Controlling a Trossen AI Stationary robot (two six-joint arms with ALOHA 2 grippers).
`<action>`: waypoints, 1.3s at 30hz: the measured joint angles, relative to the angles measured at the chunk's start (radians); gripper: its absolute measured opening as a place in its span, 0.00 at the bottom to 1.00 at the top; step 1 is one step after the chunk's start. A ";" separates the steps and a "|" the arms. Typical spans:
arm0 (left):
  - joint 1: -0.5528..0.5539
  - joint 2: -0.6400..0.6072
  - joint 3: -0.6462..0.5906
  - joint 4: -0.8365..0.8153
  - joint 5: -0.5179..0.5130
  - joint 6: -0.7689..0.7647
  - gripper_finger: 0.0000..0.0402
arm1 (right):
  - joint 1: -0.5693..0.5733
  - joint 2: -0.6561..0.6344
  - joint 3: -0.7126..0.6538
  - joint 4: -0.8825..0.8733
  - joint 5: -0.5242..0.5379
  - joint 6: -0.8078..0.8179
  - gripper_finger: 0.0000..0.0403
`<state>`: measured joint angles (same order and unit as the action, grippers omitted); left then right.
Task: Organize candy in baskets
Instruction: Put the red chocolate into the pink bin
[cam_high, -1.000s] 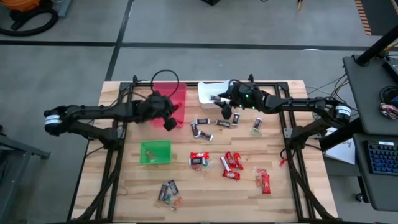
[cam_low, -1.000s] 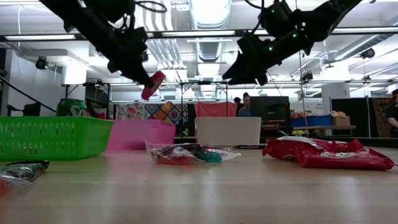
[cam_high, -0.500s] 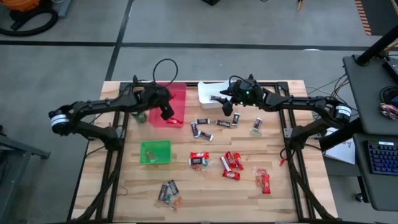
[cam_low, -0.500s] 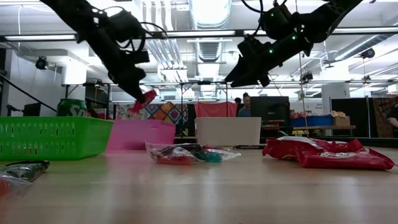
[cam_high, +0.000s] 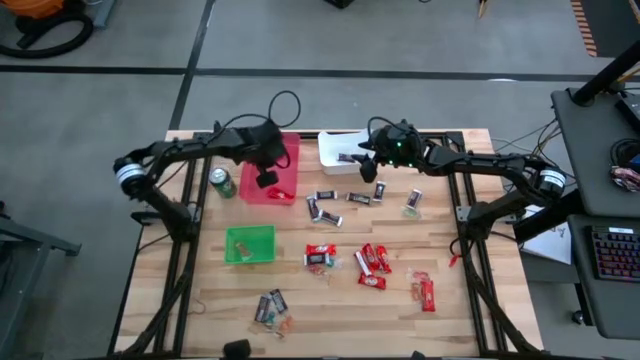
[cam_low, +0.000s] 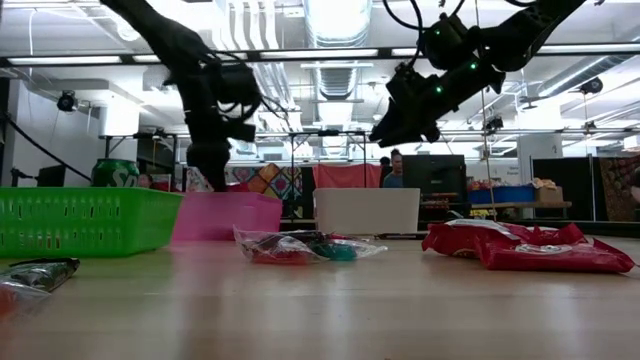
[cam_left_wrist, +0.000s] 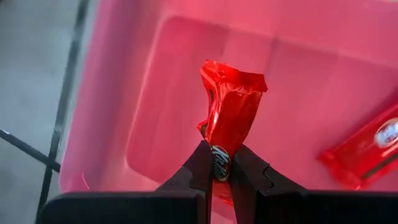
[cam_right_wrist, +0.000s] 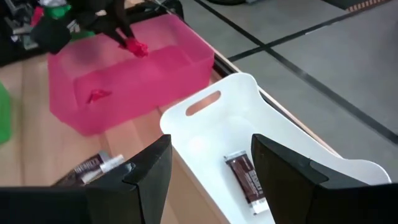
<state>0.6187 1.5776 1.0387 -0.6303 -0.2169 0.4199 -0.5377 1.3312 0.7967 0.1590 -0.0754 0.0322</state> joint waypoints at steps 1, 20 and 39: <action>0.006 0.018 0.019 -0.022 0.000 0.014 0.03 | 0.000 0.000 0.000 -0.005 0.000 -0.009 0.52; 0.158 0.208 0.188 -0.076 0.235 0.278 0.04 | -0.133 0.000 0.000 -0.029 -0.003 -0.161 0.52; 0.172 0.253 0.211 -0.055 0.194 0.226 0.19 | -0.212 0.000 -0.001 -0.054 -0.011 -0.198 0.52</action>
<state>0.7902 1.8301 1.2499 -0.6852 -0.0224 0.6463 -0.7495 1.3315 0.7959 0.1050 -0.0861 -0.1661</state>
